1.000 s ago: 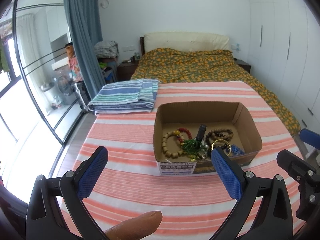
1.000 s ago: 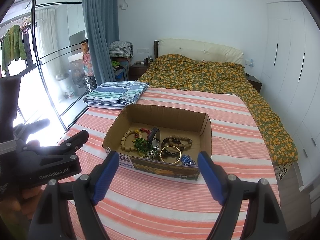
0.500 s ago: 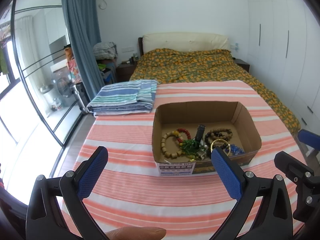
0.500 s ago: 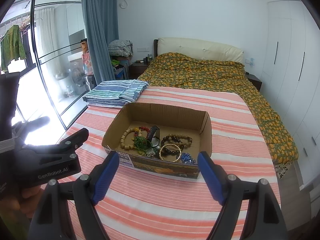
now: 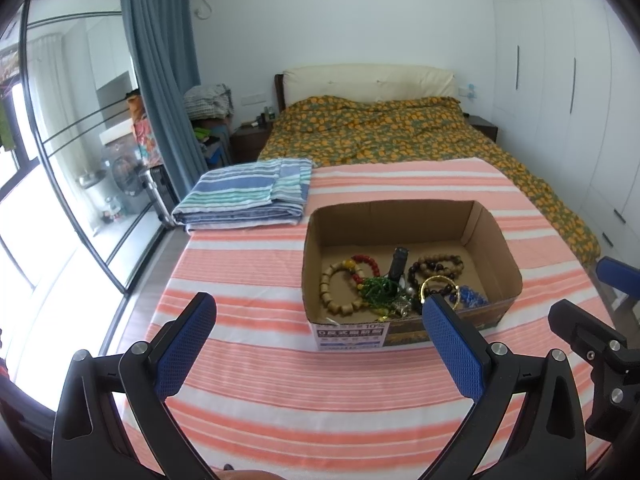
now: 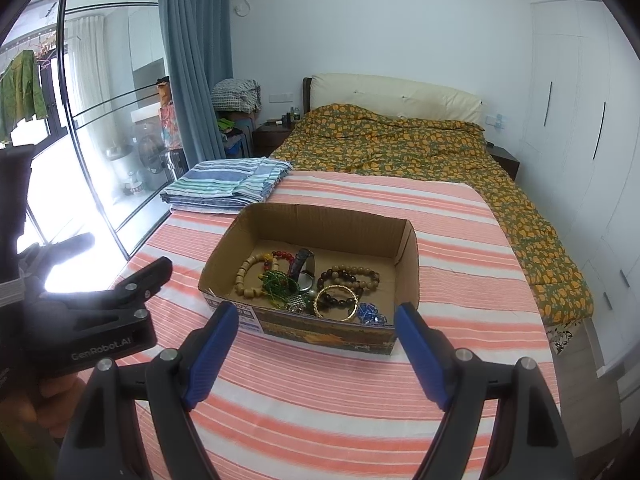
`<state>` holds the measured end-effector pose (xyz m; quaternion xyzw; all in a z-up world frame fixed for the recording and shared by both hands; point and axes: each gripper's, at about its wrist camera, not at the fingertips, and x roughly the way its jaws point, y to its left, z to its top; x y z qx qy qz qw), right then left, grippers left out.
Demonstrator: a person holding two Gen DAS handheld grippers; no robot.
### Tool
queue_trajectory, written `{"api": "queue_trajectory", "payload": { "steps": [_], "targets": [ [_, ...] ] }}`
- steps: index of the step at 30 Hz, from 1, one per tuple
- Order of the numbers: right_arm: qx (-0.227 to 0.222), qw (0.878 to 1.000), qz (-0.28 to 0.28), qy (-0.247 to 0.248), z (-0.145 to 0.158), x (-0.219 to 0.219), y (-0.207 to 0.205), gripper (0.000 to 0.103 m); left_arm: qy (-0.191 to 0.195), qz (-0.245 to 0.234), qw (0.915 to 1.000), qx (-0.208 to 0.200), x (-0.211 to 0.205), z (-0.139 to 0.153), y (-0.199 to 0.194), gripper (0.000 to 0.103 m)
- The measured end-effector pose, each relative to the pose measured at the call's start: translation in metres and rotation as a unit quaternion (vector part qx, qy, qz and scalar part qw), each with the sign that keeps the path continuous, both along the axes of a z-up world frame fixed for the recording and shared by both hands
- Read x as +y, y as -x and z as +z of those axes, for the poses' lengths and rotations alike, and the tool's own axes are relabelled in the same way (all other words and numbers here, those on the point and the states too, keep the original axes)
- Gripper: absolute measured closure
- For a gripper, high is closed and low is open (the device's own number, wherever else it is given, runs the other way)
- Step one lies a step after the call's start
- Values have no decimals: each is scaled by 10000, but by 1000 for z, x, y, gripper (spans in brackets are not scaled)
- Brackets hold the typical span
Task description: Organize jewelry
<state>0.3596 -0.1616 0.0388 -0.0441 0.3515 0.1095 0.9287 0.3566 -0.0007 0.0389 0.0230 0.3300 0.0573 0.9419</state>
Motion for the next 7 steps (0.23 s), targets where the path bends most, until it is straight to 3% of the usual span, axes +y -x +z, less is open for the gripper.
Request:
{"api": "queue_trajectory", "payload": {
  "steps": [4,7],
  "targets": [
    [66,9999,66,-51,-7,5,5,21,-85,-29,9999,-81,3,-2,7,0],
    [186,9997,101,-117,-15,3,8,21,-470,-50,9989,-30,7,-9,14,0]
  ]
}}
